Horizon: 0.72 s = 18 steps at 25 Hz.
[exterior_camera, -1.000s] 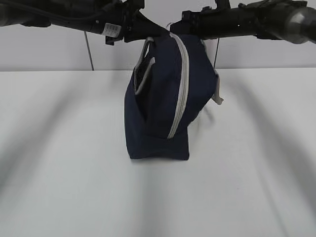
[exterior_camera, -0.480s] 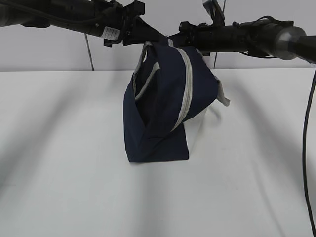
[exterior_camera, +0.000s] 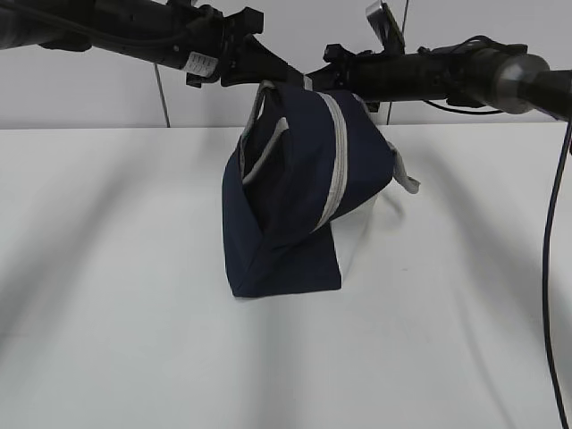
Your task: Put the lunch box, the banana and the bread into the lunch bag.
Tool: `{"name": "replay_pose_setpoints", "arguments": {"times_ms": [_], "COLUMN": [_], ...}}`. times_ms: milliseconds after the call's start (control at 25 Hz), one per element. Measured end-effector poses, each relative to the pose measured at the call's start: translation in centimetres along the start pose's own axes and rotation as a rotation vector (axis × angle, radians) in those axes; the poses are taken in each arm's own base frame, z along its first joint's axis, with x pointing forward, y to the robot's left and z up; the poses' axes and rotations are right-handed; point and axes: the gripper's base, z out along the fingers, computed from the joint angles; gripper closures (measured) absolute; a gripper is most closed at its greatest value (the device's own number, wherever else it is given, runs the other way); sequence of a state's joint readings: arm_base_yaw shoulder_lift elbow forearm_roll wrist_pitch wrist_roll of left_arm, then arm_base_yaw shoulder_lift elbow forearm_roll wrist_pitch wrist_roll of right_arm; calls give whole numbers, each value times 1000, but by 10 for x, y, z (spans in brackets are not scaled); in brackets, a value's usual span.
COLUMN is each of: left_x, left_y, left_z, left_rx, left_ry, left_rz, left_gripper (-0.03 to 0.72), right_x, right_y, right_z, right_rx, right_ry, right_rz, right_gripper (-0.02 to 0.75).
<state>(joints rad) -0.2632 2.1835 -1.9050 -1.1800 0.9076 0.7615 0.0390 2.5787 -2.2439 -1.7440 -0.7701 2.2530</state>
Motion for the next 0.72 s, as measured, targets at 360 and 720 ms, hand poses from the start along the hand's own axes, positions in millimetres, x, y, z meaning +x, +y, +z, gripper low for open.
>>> {"name": "replay_pose_setpoints", "arguments": {"times_ms": [360,720], "left_x": [1,1], "left_y": [2,1], "left_z": [0,0], "left_rx": [-15,-12], "left_ry": [7,12], "left_rz": [11,11], "left_gripper": [676,676], "right_x": [11,11], "right_y": [-11,-12], "right_z": [6,7], "right_rx": [-4,-5], "right_ry": [13,13], "right_rz": [32,27], "right_gripper": [754,754]}}
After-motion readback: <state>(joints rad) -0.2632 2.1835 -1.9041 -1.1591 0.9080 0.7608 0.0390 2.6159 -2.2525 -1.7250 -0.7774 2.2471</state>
